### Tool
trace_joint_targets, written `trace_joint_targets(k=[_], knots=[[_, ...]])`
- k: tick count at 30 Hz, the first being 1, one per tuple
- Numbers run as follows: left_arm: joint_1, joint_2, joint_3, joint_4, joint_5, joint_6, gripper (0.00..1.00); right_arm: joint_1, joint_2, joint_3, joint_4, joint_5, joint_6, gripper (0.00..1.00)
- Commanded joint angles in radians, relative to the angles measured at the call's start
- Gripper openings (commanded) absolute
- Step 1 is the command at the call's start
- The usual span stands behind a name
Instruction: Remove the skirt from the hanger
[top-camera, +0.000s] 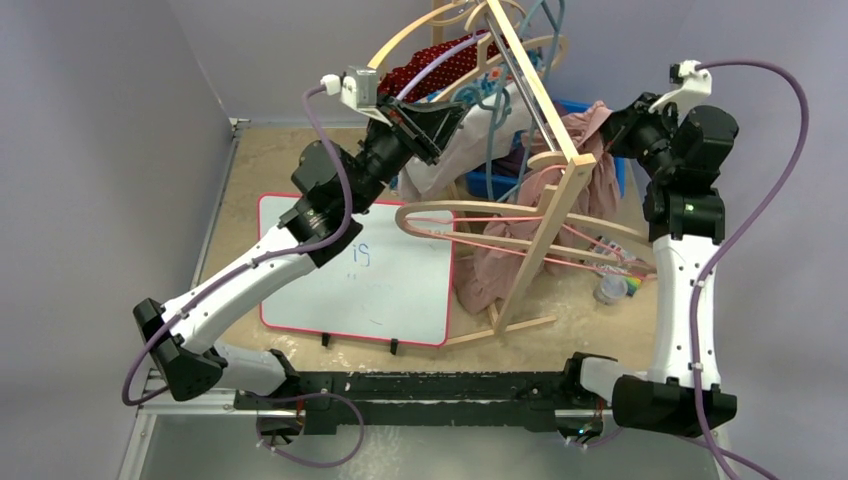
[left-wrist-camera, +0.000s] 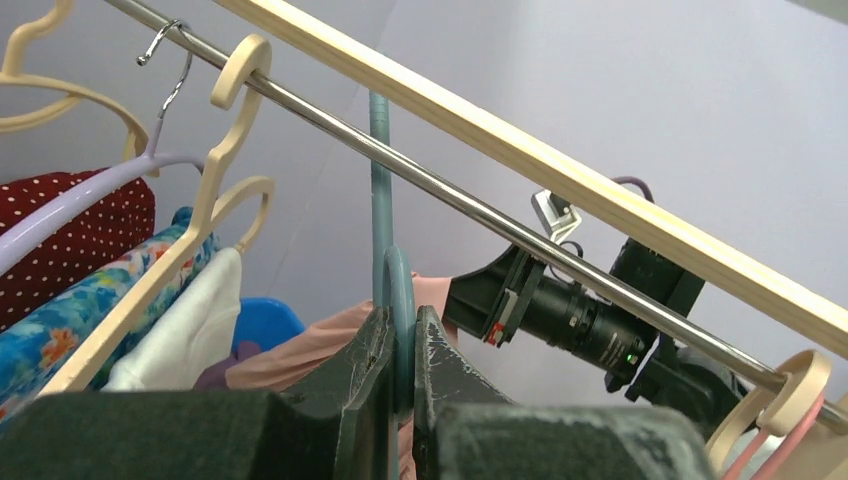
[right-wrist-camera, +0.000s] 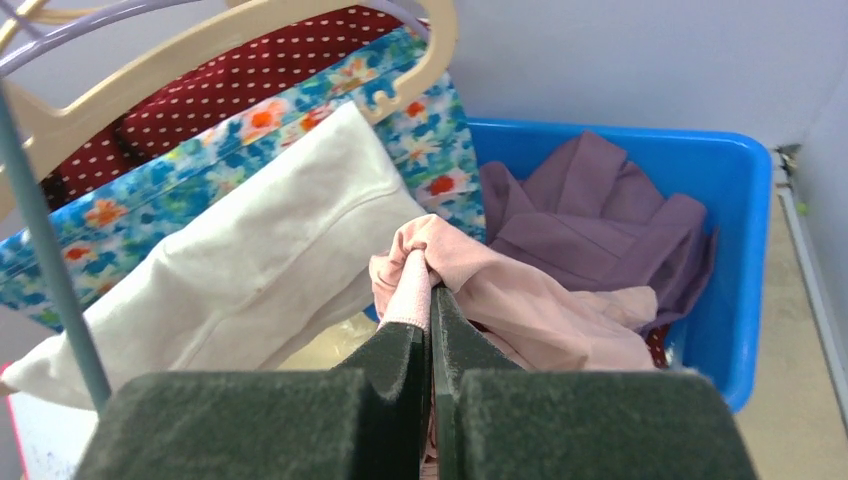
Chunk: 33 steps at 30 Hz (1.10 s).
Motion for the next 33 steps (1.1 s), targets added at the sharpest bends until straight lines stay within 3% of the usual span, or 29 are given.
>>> trace_joint_targets(k=[1,4,8,12,17,21,28,33], knots=[[0.006,0.049,0.025,0.128,-0.008,-0.049,0.0,-0.003,-0.038,-0.101,0.192,-0.197,0.056,0.0],[0.006,0.094,0.055,0.146,0.038,-0.069,0.0,-0.004,-0.066,-0.197,0.218,-0.247,0.08,0.0],[0.007,0.093,0.055,0.113,0.077,-0.056,0.0,-0.003,-0.086,-0.199,0.176,-0.176,0.057,0.0],[0.006,0.031,0.04,-0.016,0.056,0.038,0.0,-0.003,-0.054,-0.08,0.103,-0.056,0.005,0.0],[0.007,-0.052,0.034,-0.187,-0.083,0.166,0.0,-0.003,-0.032,0.03,0.102,0.093,0.004,0.0],[0.008,-0.066,0.071,-0.302,-0.043,0.219,0.0,-0.003,-0.01,0.12,0.103,0.183,-0.012,0.0],[0.008,-0.126,0.056,-0.42,-0.043,0.249,0.0,-0.003,0.089,0.379,0.149,0.18,-0.047,0.0],[0.008,-0.182,0.016,-0.464,-0.037,0.246,0.0,-0.003,0.214,0.565,0.304,0.179,-0.049,0.0]])
